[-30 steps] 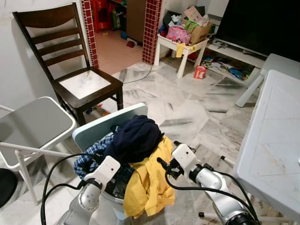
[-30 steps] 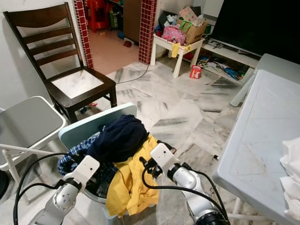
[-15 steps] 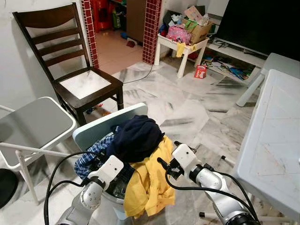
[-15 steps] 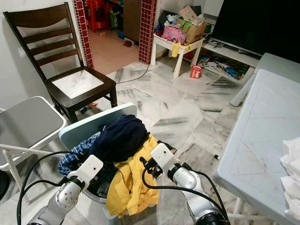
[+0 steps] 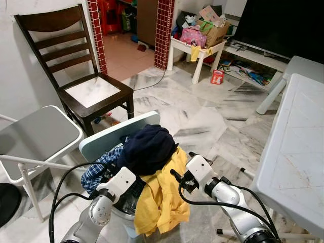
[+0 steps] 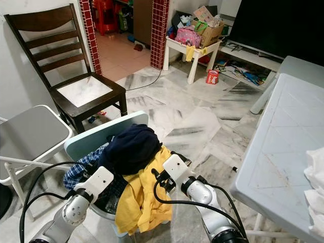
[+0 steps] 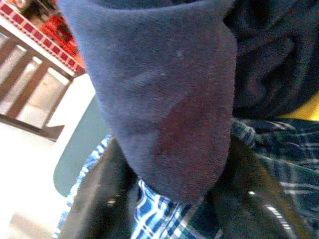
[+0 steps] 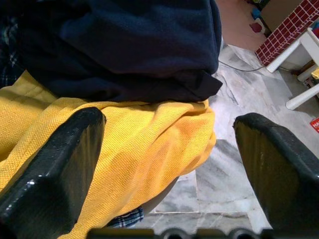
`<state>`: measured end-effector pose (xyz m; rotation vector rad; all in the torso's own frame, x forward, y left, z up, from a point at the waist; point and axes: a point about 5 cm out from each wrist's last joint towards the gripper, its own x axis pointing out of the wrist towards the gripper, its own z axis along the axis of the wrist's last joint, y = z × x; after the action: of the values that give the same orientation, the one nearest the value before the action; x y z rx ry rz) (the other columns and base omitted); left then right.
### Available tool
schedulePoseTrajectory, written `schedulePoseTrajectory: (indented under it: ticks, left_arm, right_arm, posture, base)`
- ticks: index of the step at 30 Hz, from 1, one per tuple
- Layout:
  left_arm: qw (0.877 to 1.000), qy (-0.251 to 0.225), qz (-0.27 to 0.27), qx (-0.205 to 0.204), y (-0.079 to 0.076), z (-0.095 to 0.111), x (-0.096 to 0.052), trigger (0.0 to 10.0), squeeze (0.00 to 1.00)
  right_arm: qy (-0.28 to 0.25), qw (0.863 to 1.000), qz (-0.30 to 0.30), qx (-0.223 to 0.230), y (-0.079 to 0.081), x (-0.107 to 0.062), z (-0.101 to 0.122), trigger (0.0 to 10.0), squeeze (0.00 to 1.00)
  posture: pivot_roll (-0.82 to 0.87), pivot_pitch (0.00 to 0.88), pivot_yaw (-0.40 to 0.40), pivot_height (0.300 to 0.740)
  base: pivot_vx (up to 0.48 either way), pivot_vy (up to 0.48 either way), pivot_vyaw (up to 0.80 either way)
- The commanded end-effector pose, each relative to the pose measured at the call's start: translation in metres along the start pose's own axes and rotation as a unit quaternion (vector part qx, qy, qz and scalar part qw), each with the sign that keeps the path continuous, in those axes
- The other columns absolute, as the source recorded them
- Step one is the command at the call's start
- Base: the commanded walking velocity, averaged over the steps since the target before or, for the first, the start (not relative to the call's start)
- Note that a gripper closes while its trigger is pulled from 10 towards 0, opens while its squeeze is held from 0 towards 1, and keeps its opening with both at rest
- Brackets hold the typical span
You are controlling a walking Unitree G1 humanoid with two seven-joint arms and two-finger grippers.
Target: Hang hanger
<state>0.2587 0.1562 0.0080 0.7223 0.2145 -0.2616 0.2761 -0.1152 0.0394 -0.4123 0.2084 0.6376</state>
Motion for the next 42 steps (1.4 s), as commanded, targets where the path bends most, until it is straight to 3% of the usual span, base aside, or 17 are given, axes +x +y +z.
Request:
schedulePoseTrajectory:
  ticks: [1, 8, 11, 13, 18, 19, 21, 23, 25, 33, 36, 39, 40, 41, 42]
  left_arm:
    - [1.000, -0.013, 0.008, 0.004, 0.001, 0.007, 0.002, 0.0, 0.00]
    - [1.000, -0.019, 0.012, 0.003, 0.008, 0.010, 0.001, 0.0, 0.00]
    - [0.998, -0.044, 0.005, 0.045, 0.012, 0.020, -0.002, 0.0, 0.00]
    - [0.996, -0.046, -0.030, 0.067, 0.005, 0.022, -0.004, 0.0, 0.00]
    - [0.999, -0.027, -0.037, 0.022, -0.003, 0.018, -0.007, 0.0, 0.00]
    - [0.999, -0.050, -0.017, 0.004, 0.000, 0.026, -0.007, 0.0, 0.00]
    - [0.994, -0.101, 0.023, 0.014, 0.011, 0.042, -0.008, 0.0, 0.00]
    - [0.983, -0.161, 0.074, 0.058, 0.027, 0.065, -0.012, 0.0, 0.00]
    - [0.975, -0.184, 0.091, 0.081, 0.035, 0.077, -0.014, 0.0, 0.00]
    - [0.987, -0.159, 0.007, 0.021, 0.012, 0.073, -0.016, 0.0, 0.00]
    - [0.989, -0.144, -0.034, 0.017, 0.002, 0.070, -0.019, 0.0, 0.00]
    - [0.987, -0.090, -0.133, 0.009, -0.021, 0.054, -0.029, 0.0, 0.00]
    - [0.986, -0.074, -0.147, 0.009, -0.025, 0.049, -0.031, 1.1, 0.00]
    - [0.986, -0.060, -0.158, 0.007, -0.028, 0.044, -0.033, 9.1, 0.00]
    - [0.986, -0.047, -0.159, -0.001, -0.028, 0.039, -0.035, 10.0, 1.00]
  right_arm:
    - [-0.001, 1.000, -0.007, -0.005, -0.004, -0.001, 0.002, 10.0, 0.00]
    - [-0.005, 1.000, -0.005, -0.007, -0.003, 0.002, 0.004, 10.0, 0.00]
    - [-0.005, 1.000, -0.006, -0.007, -0.004, 0.003, 0.004, 10.0, 0.00]
    - [-0.004, 1.000, -0.007, -0.007, -0.004, 0.003, 0.004, 10.0, 0.00]
    - [-0.005, 1.000, -0.008, -0.007, -0.003, 0.004, 0.005, 10.0, 0.00]
    - [-0.005, 1.000, -0.009, -0.006, -0.003, 0.005, 0.005, 10.0, 0.00]
    - [-0.005, 1.000, -0.010, -0.005, -0.003, 0.005, 0.005, 10.0, 0.00]
    - [-0.004, 1.000, -0.011, -0.004, -0.003, 0.005, 0.004, 10.0, 0.00]
    - [-0.003, 1.000, -0.011, -0.003, -0.002, 0.004, 0.003, 10.0, 0.00]
    - [-0.003, 1.000, -0.011, -0.003, -0.002, 0.006, 0.003, 10.0, 0.00]
    - [-0.003, 1.000, -0.011, -0.005, -0.002, 0.006, 0.004, 10.0, 0.00]
    - [-0.003, 1.000, -0.010, -0.006, -0.003, 0.007, 0.004, 10.0, 0.00]
    - [-0.003, 1.000, -0.010, -0.006, -0.003, 0.007, 0.004, 10.0, 0.00]
    - [-0.003, 1.000, -0.010, -0.006, -0.003, 0.007, 0.004, 10.0, 0.00]
    - [-0.003, 1.000, -0.009, -0.006, -0.003, 0.007, 0.004, 10.0, 0.00]
  posture:
    - [0.03, 0.000, -0.058, 0.740]
    - [0.04, 0.000, -0.060, 0.740]
    - [0.04, 0.000, -0.058, 0.740]
    - [0.04, 0.000, -0.056, 0.740]
    - [0.04, 0.000, -0.052, 0.740]
    - [0.04, 0.000, -0.048, 0.740]
    - [0.04, 0.000, -0.045, 0.740]
    - [0.04, 0.000, -0.045, 0.740]
    - [0.05, 0.000, -0.044, 0.740]
    - [0.05, 0.000, -0.046, 0.740]
    - [0.05, 0.000, -0.048, 0.740]
    - [0.05, 0.000, -0.050, 0.740]
    - [0.05, 0.000, -0.052, 0.740]
    - [0.05, 0.000, -0.053, 0.740]
    - [0.05, 0.000, -0.055, 0.740]
  base:
    - [0.000, 0.000, 0.00]
    - [0.000, 0.000, 0.00]
    - [0.000, 0.000, 0.00]
    - [0.000, 0.000, 0.00]
    - [0.000, 0.000, 0.00]
    - [0.000, 0.000, 0.00]
    - [0.000, 0.000, 0.00]
    - [0.000, 0.000, 0.00]
    - [0.000, 0.000, 0.00]
    - [0.000, 0.000, 0.00]
    - [0.000, 0.000, 0.00]
    - [0.000, 0.000, 0.00]
    - [0.000, 0.000, 0.00]
    - [0.000, 0.000, 0.00]
    - [0.000, 0.000, 0.00]
